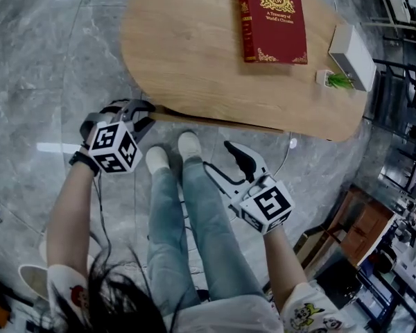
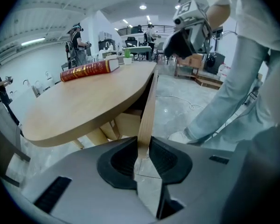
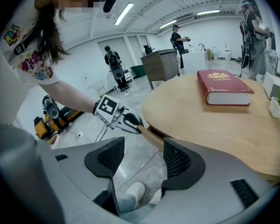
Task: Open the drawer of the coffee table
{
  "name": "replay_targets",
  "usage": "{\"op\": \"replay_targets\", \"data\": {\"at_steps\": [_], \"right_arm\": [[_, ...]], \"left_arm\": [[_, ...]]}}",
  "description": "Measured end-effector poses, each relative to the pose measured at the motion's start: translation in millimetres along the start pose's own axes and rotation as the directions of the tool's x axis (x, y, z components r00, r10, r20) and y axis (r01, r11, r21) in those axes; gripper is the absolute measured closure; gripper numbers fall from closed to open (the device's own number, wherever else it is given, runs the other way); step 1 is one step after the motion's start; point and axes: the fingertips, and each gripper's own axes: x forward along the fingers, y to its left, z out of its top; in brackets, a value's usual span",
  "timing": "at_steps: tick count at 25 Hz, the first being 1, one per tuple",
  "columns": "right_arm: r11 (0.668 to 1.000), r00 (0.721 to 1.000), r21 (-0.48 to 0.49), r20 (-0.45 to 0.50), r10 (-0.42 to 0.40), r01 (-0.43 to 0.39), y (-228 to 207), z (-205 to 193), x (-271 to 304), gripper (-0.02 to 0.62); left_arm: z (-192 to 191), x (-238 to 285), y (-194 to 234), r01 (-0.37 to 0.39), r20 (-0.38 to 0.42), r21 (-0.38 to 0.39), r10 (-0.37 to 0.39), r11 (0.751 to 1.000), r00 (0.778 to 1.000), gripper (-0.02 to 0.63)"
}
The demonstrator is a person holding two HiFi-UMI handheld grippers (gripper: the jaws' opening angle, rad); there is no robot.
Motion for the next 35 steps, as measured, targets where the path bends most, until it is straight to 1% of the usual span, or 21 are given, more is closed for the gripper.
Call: {"op": "replay_targets", "data": {"at_steps": [3,5,7,9,11,13,15,16,18,20,21,22,23,24,26,28,32,35], "right_arm": [[1.0,1.0,-0.022,-0.012,-0.001,0.001,-1,3,3,0.345],[0.998,0.999,-0.056,-0.048,-0.006,0.003,-3,2,7,0.345],[0.994,0.996,-0.113,-0.087,0.0,-0.009,-3,-4,14,0.345],[0.979,0.987,-0.204,-0.162,-0.007,-0.027,-4,-19,24,0.345],[0.944,0.965,-0.327,-0.257,-0.045,-0.043,-7,-38,33,0.345],[0.889,0.938,-0.453,-0.332,-0.104,-0.062,-12,-53,42,0.345],[0.835,0.912,-0.544,-0.379,-0.156,-0.084,-20,-66,52,0.345],[0.814,0.899,-0.573,-0.402,-0.176,-0.097,-25,-73,56,0.345],[0.786,0.871,-0.607,-0.444,-0.211,-0.118,-34,-86,64,0.347],[0.77,0.852,-0.626,-0.464,-0.242,-0.123,-43,-94,68,0.358],[0.759,0.846,-0.64,-0.466,-0.258,-0.12,-47,-96,69,0.395],[0.744,0.842,-0.657,-0.465,-0.274,-0.12,-50,-96,70,0.455],[0.726,0.838,-0.676,-0.464,-0.288,-0.125,-52,-97,70,0.489],[0.709,0.835,-0.692,-0.464,-0.297,-0.133,-53,-98,71,0.506],[0.685,0.832,-0.713,-0.465,-0.302,-0.15,-52,-99,71,0.514],[0.673,0.832,-0.72,-0.47,-0.295,-0.168,-52,-100,71,0.52],[0.666,0.813,-0.715,-0.507,-0.286,-0.211,-52,-101,72,0.528],[0.664,0.807,-0.71,-0.522,-0.275,-0.233,-49,-106,69,0.529]], "left_arm": [[-2,-3,-15,0.021,-0.005,0.014,-0.021,1.0,1.0,0.537],[-4,-5,-28,0.035,-0.008,0.016,-0.035,0.999,0.999,0.537],[-6,-7,-38,0.041,-0.009,0.008,-0.041,0.999,0.999,0.537],[-6,-6,-45,0.037,-0.007,-0.007,-0.037,0.999,0.999,0.535],[-7,-6,-48,0.033,-0.005,-0.019,-0.033,0.999,0.999,0.535],[-7,-7,-48,0.03,-0.006,-0.025,-0.031,0.999,1.0,0.535],[-7,-7,-47,0.028,-0.004,-0.037,-0.028,0.999,1.0,0.535],[-7,-7,-47,0.027,-0.002,-0.046,-0.027,0.999,1.0,0.535],[-8,-7,-48,0.025,-0.003,-0.057,-0.026,0.998,1.0,0.534],[-7,-7,-48,0.029,-0.007,-0.051,-0.03,0.998,1.0,0.534],[-7,-6,-47,0.032,-0.009,-0.048,-0.032,0.998,0.999,0.534],[-7,-6,-47,0.033,-0.011,-0.045,-0.033,0.998,0.999,0.534],[-7,-6,-47,0.032,-0.013,-0.044,-0.032,0.999,0.999,0.534],[-7,-5,-46,0.03,-0.015,-0.045,-0.03,0.999,0.999,0.534],[-8,-5,-47,0.027,-0.017,-0.047,-0.027,0.999,0.999,0.534],[-8,-5,-47,0.025,-0.018,-0.051,-0.026,0.998,1.0,0.534],[-9,-4,-46,0.014,-0.017,-0.066,-0.015,0.998,1.0,0.532],[-8,-4,-52,0.02,-0.022,-0.064,-0.021,0.998,1.0,0.532]]}}
